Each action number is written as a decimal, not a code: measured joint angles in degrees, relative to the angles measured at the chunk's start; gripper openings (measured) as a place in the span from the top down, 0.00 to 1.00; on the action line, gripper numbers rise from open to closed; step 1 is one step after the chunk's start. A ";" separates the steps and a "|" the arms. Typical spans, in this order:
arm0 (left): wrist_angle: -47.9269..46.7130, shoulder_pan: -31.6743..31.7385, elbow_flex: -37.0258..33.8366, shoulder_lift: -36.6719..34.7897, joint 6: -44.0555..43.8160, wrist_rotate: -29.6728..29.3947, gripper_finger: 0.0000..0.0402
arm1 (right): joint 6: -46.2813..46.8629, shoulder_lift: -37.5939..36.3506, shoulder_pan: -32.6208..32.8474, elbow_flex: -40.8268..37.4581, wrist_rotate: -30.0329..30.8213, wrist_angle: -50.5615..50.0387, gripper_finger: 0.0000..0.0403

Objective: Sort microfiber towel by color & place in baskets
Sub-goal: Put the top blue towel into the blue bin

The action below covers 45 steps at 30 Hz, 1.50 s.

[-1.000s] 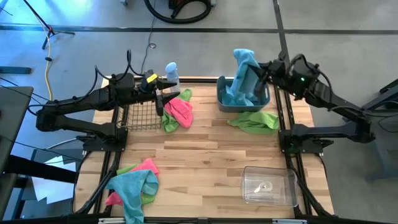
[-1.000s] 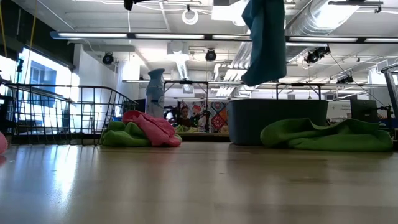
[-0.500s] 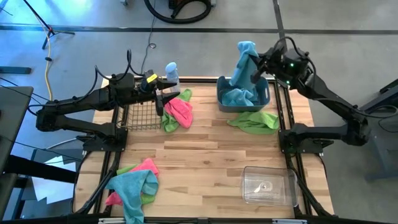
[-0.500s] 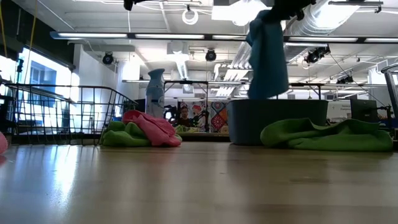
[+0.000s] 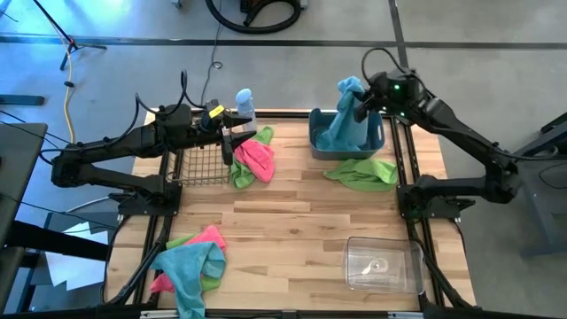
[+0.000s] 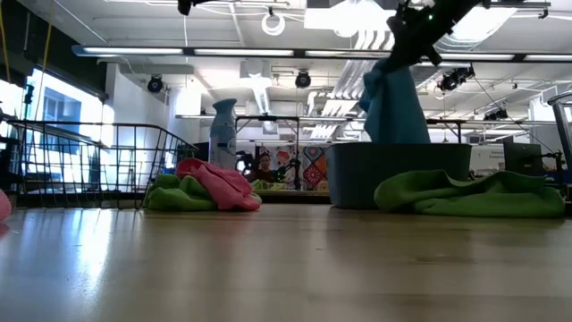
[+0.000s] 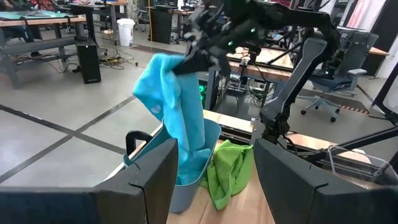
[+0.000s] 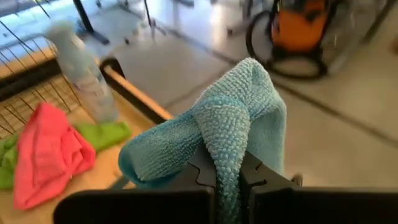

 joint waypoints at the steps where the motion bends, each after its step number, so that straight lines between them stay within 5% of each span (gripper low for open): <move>1: 0.01 0.00 0.00 0.00 0.00 0.00 0.50 | 1.01 0.77 -0.15 0.00 0.01 -1.27 1.00; 26: -0.03 0.00 0.00 0.00 0.00 0.02 0.50 | 13.94 23.21 -0.70 0.00 -15.29 -11.65 1.00; 45: -0.11 -0.01 0.00 0.01 0.01 0.02 0.50 | 20.07 31.91 -0.70 -0.02 -14.46 -14.00 1.00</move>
